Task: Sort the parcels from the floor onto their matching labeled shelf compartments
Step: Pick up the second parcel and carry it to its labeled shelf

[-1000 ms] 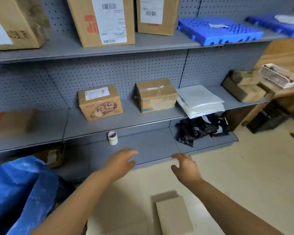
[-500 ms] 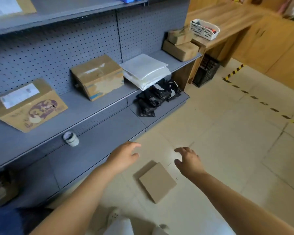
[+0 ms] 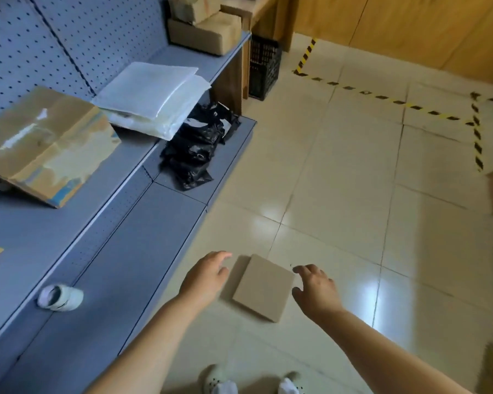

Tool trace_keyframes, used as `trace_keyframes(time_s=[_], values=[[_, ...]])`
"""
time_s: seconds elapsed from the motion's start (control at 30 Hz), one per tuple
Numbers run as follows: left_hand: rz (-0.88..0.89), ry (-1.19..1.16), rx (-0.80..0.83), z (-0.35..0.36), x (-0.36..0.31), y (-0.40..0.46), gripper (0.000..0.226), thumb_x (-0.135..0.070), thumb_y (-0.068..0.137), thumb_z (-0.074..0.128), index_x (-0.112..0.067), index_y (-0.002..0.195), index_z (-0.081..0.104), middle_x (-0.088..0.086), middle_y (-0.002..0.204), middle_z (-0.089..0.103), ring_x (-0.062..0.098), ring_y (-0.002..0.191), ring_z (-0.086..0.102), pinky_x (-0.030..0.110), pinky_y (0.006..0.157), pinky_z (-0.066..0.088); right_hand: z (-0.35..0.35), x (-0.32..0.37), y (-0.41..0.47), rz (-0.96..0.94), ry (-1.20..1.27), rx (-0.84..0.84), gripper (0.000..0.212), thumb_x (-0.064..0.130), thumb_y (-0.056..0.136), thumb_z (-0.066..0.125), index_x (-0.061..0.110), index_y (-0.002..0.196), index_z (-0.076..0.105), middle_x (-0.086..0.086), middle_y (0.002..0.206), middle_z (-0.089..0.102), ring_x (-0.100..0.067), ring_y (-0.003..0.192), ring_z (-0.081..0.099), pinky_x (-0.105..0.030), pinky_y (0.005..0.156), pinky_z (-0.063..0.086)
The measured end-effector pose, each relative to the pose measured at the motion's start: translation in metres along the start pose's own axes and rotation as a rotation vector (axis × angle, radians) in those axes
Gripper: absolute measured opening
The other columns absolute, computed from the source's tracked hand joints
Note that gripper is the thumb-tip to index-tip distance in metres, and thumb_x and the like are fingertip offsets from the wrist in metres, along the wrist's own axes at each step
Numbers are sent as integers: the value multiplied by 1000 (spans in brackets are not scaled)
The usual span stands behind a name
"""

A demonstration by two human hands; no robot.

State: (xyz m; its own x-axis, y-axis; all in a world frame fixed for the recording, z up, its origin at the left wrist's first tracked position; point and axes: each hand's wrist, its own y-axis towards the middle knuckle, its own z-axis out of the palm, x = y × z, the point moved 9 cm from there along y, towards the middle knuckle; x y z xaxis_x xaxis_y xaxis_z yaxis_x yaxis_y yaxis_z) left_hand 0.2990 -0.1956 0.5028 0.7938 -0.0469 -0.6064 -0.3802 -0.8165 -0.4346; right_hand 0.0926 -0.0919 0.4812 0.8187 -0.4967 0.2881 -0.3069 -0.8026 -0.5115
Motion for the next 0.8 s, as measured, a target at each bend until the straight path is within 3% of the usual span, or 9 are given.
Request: trace_keyframes(time_s=[0.33, 0.8], values=[[34, 100, 110, 180, 108, 109, 48, -21, 90, 49, -21, 136, 41, 1, 142, 44, 19, 130, 40, 30, 102, 36, 168, -110, 78, 196, 107, 35, 53, 38, 87, 51, 24, 137, 40, -3, 137, 47, -23, 126, 44, -36, 102, 35], [-91, 276, 228, 364, 258, 252, 68, -31, 88, 47, -30, 146, 13, 3, 151, 24, 24, 134, 33, 38, 101, 38, 371, -213, 212, 360, 364, 49, 55, 30, 86, 52, 25, 139, 36, -6, 133, 46, -23, 116, 52, -35, 93, 46]])
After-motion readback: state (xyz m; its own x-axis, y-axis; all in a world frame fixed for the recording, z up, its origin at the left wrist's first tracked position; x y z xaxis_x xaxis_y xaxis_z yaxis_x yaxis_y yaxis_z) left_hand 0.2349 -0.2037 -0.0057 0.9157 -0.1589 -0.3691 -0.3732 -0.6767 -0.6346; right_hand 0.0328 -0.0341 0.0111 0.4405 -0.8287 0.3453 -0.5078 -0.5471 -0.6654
